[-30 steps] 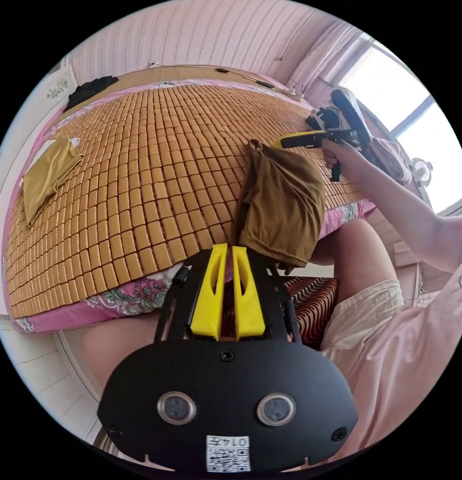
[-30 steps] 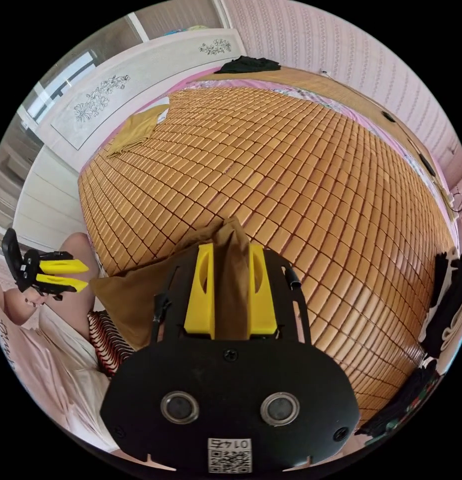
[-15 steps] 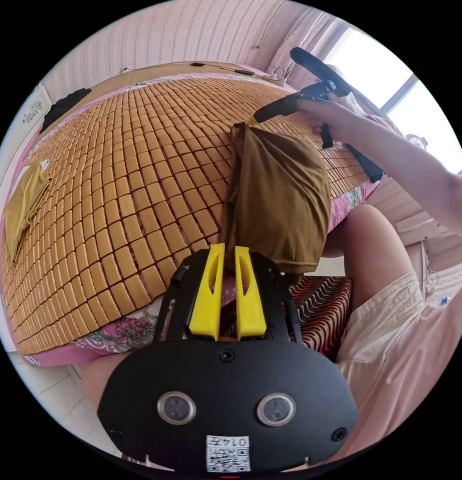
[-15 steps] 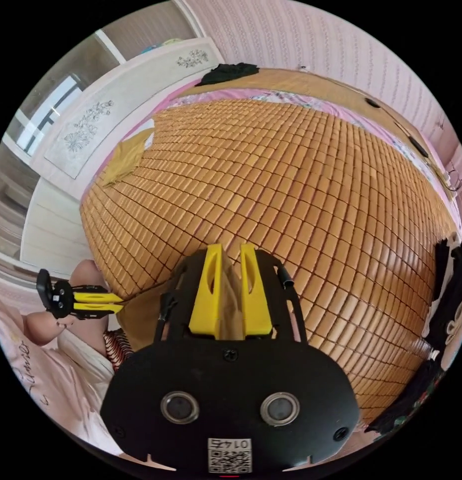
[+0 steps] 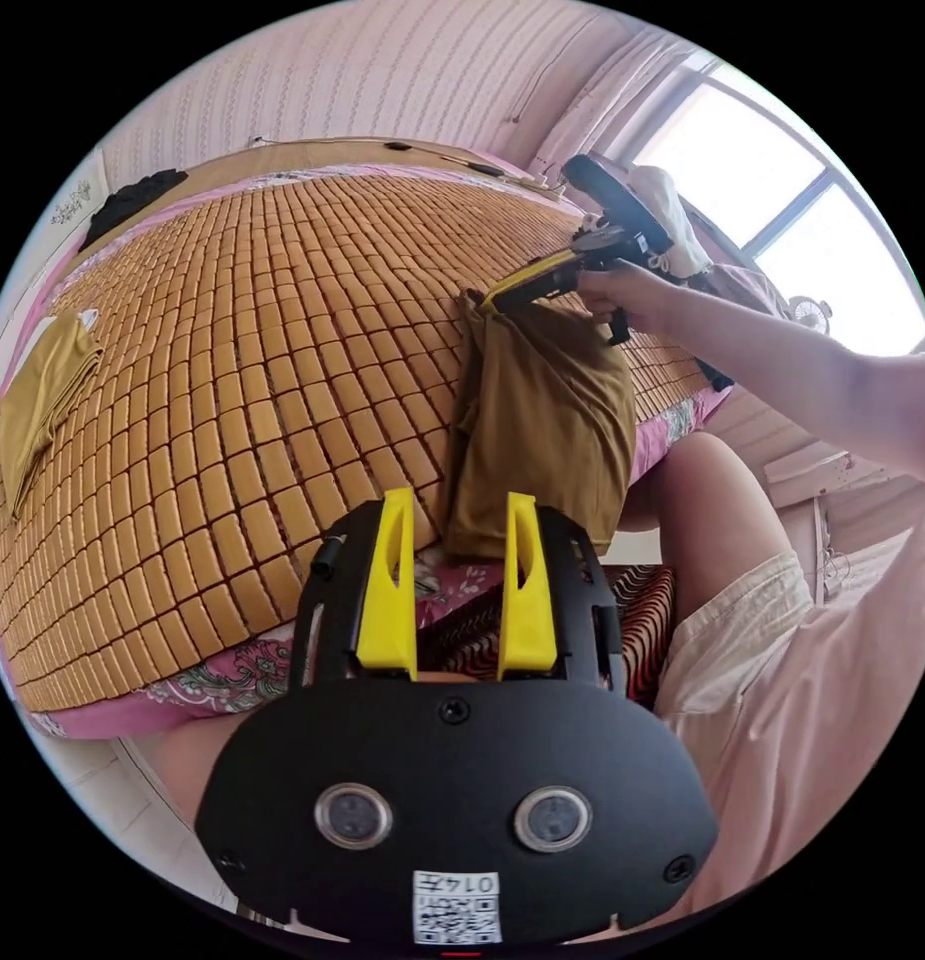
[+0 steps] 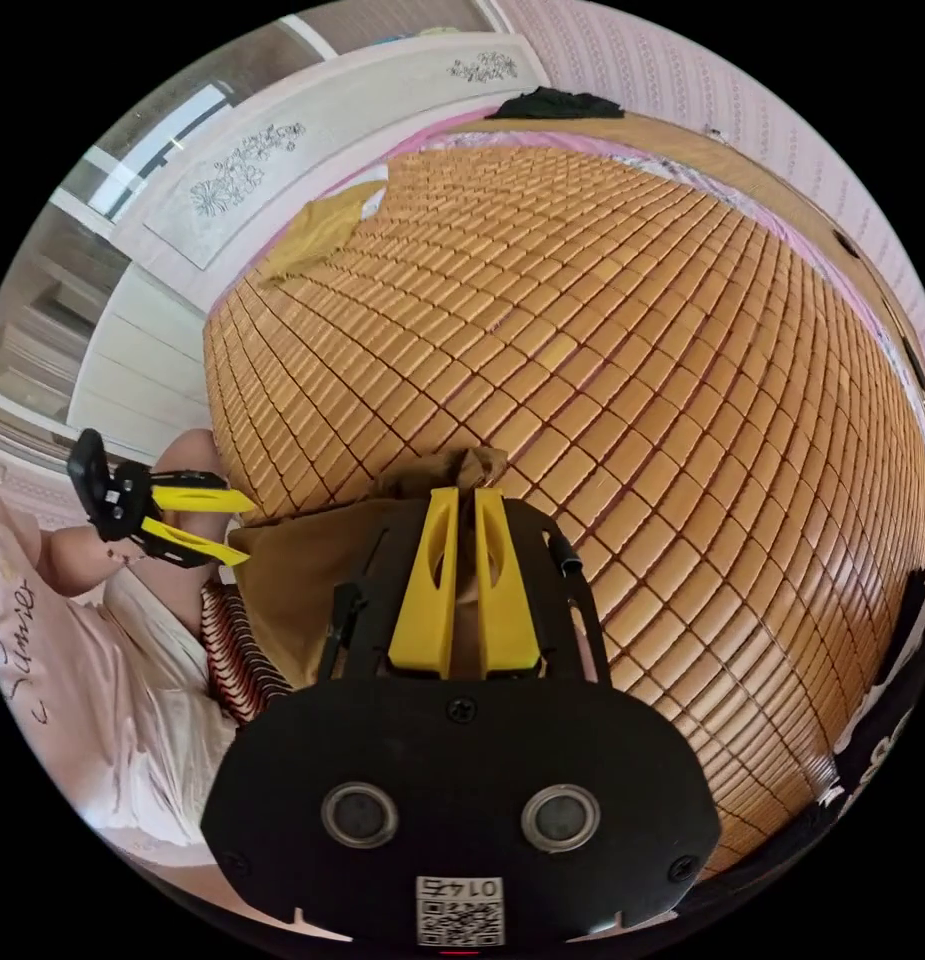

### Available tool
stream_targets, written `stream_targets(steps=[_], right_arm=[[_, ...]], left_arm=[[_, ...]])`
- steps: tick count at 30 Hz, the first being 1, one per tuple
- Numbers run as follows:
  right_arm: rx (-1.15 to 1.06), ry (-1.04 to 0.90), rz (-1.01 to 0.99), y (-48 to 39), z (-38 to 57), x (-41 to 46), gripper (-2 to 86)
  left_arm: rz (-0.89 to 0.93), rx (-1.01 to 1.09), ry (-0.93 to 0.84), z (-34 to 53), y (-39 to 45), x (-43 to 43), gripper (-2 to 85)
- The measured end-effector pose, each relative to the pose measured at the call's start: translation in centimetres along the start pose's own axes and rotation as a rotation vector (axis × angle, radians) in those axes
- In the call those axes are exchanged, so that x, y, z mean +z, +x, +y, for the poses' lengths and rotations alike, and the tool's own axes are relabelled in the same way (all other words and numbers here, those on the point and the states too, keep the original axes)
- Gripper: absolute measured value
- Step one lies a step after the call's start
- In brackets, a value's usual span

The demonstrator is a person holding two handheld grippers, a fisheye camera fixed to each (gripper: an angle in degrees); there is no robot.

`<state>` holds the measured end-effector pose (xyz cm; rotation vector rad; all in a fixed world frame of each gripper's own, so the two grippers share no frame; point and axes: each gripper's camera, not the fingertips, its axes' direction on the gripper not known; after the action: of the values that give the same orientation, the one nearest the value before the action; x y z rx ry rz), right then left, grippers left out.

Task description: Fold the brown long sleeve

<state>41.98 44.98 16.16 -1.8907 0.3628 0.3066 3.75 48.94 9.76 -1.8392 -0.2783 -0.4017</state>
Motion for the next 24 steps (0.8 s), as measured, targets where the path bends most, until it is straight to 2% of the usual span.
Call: stream_targets(steps=[6, 8, 13, 16, 21, 24], right_arm=[[-0.049, 0.360, -0.142, -3.1, 9.8, -10.1, 1.3], [-0.085, 0.409, -0.158, -4.8, 12.9, -12.8, 1.2], [-0.145, 0.414, -0.108, -9.1, 18.7, -16.8, 1.1], [-0.147, 0.410, -0.082, -10.5, 21.0, -17.6, 1.1], [-0.075, 0.454, -0.040, -10.7, 24.8, -19.1, 1.1], [0.029, 0.527, 0.025, -10.0, 28.5, -21.2, 1.1]], left_arm=[[-0.104, 0.064, 0.003, 1.0, 2.3, 1.6, 9.3], [-0.102, 0.087, 0.009, 1.6, 3.0, 2.1, 10.1], [-0.157, 0.182, -0.005, 2.9, 5.1, 3.3, 9.8], [-0.144, 0.264, -0.012, 3.7, 6.4, 3.8, 3.1], [-0.165, 0.362, -0.005, 5.7, 8.9, 4.6, -0.5], [-0.085, 0.332, 0.063, 6.8, 9.3, 2.1, -0.9]])
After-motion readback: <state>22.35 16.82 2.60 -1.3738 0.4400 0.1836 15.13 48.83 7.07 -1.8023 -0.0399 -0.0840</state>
